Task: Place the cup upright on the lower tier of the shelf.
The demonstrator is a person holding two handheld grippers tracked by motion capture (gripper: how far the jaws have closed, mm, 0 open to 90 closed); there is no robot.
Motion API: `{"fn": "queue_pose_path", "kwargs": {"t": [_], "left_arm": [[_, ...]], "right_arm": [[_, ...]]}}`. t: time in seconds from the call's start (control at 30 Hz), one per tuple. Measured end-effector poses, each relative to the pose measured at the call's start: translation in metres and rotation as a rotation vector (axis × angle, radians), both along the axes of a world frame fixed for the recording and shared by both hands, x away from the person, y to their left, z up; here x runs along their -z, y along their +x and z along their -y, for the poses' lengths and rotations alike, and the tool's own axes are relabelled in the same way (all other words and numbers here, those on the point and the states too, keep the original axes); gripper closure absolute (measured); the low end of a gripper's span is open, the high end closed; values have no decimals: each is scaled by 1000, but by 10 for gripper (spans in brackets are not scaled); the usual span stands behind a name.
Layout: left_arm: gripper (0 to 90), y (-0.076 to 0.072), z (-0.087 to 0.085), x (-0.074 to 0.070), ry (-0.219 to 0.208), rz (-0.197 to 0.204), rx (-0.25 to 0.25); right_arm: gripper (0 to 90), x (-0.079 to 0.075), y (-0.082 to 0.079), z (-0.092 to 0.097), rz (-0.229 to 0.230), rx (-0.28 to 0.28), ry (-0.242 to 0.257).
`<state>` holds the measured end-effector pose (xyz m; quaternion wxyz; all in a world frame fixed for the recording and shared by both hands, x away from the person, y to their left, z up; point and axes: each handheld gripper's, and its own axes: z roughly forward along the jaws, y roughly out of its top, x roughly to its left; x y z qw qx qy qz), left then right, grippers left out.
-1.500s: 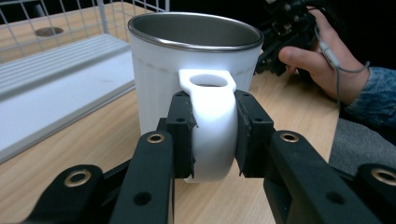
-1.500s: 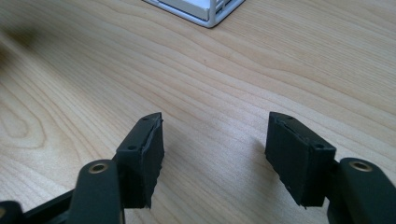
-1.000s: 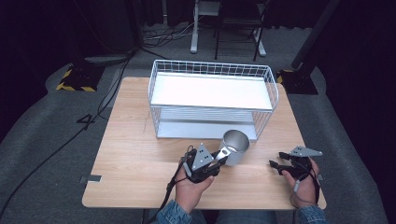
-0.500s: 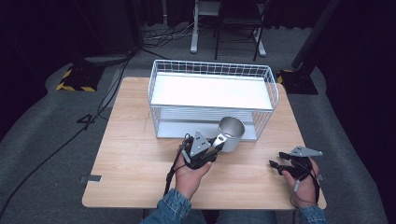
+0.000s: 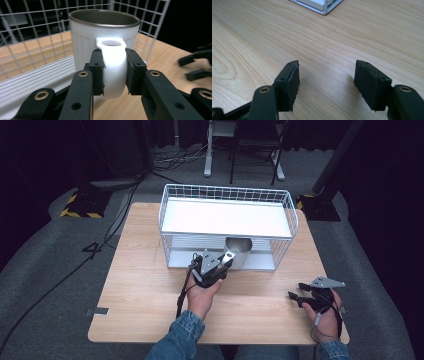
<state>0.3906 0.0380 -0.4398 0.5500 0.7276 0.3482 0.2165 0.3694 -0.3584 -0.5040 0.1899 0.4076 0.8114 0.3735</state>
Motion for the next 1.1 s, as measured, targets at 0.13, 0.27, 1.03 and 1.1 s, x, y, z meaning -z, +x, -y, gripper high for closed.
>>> {"fn": "queue_pose_path", "kwargs": {"t": [0.13, 0.27, 1.03, 1.1], "left_arm": [[709, 12, -1, 3, 8, 11, -15], [709, 21, 0, 3, 6, 35, -19], [708, 40, 2, 22, 6, -7, -59], [709, 39, 2, 23, 24, -15, -66]], "right_arm": [[375, 0, 0, 0, 2, -1, -3], [375, 0, 0, 0, 0, -1, -1], [375, 0, -1, 0, 5, 0, -5], [375, 0, -1, 0, 6, -1, -7]]}}
